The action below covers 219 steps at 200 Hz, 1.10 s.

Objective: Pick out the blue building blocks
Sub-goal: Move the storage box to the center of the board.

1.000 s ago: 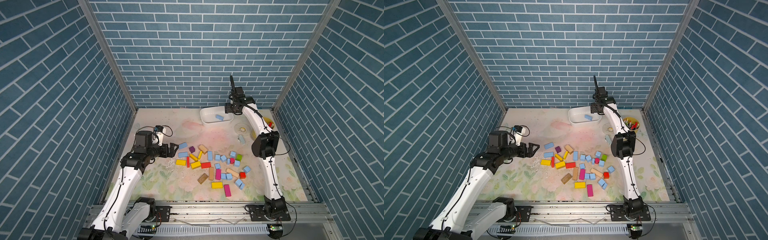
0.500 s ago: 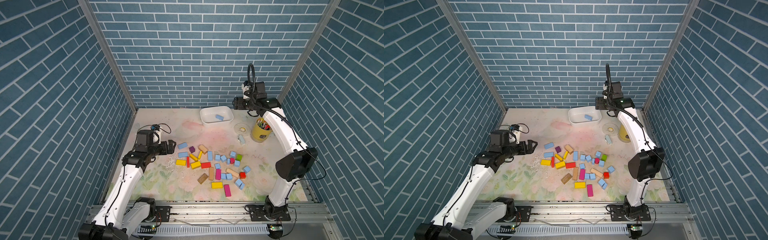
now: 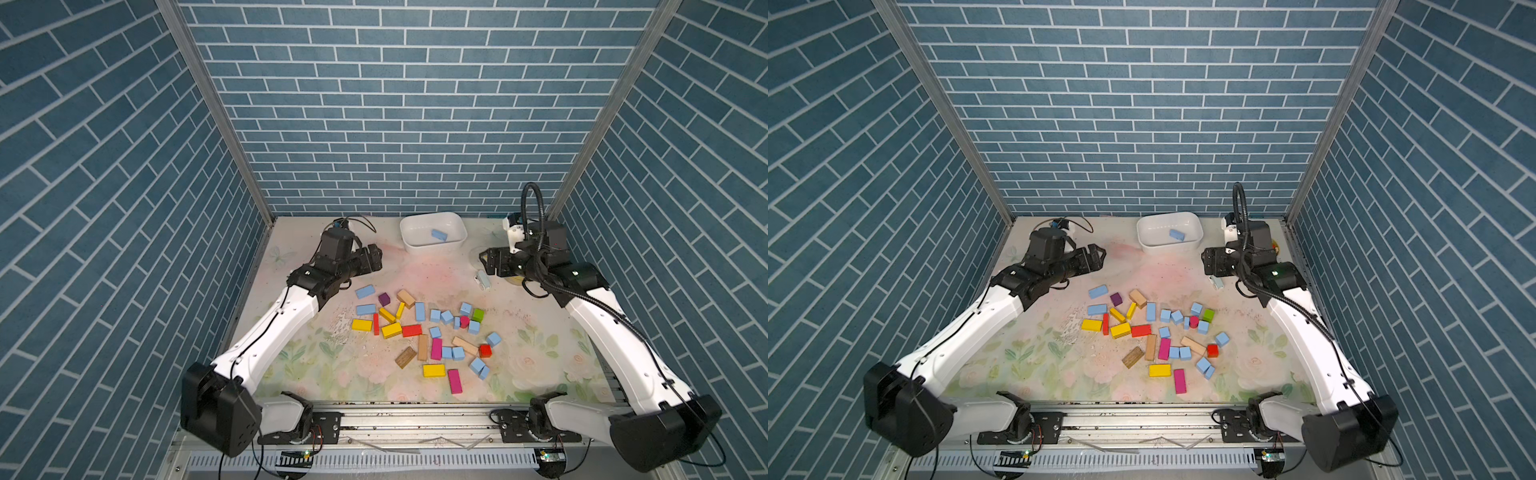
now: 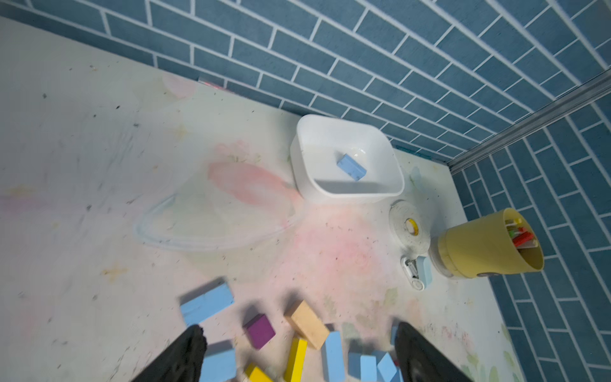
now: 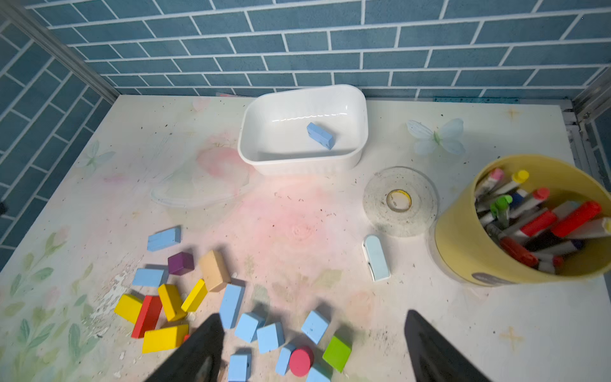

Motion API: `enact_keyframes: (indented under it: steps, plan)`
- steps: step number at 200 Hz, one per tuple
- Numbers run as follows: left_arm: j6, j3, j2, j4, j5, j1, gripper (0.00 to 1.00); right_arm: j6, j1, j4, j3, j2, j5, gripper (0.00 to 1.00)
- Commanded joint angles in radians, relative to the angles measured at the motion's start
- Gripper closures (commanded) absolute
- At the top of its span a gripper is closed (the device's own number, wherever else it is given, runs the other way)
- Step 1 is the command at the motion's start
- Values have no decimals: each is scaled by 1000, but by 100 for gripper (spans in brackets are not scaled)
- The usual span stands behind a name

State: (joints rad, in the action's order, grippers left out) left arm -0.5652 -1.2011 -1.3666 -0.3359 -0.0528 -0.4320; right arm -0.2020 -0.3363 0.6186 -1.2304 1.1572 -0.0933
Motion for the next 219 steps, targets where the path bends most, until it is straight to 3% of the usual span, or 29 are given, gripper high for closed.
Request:
enact_keyframes:
  steps: [1,66,127,172,219]
  plan:
    - [-18,-140,-141,34,21,-18,11,2,-1,4,71,-106,-23,14]
    - [15,-663,-647,-155,-53,-19,25,-42,-2,86,189,-385,-2,14]
    - [39,-1079,-1011,-358,7,-19,40,-78,-1,128,194,-467,26,14]
    - [44,-1233,-1183,-391,43,-17,54,-85,0,166,203,-500,35,14]
    - [24,-1241,-1242,-315,24,-15,64,-87,-1,193,216,-524,55,14]
